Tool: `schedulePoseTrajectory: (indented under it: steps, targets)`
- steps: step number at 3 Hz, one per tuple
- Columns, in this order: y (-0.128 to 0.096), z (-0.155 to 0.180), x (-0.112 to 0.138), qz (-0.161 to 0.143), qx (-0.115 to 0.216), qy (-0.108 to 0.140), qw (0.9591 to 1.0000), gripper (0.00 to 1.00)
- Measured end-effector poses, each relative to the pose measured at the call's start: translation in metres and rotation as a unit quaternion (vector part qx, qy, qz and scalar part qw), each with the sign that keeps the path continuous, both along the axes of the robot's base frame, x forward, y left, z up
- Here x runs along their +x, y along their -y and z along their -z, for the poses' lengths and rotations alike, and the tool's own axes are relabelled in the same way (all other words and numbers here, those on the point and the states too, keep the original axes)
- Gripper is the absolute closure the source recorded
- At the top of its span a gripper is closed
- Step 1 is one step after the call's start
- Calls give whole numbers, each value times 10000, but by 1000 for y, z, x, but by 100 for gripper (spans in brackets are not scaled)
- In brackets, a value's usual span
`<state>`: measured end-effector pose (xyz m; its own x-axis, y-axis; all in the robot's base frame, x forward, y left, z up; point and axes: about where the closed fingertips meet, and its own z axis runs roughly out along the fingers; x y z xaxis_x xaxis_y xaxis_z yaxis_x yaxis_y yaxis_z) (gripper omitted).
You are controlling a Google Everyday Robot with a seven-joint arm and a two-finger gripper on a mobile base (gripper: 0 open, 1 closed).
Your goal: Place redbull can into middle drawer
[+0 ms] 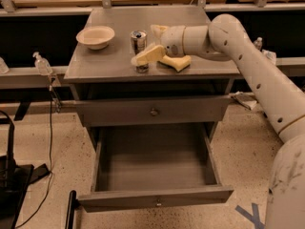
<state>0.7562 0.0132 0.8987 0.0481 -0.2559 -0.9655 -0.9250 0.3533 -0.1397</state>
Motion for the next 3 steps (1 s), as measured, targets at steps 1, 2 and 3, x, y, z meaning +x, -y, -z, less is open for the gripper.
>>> schedulePoseTrajectory:
  steps: [1, 2, 3]
  targets:
    - [-10, -2, 0, -112, 14, 15, 9999, 3]
    - [-13, -1, 0, -137, 17, 5, 9999, 34]
    - [-16, 0, -1, -156, 18, 0, 9999, 57]
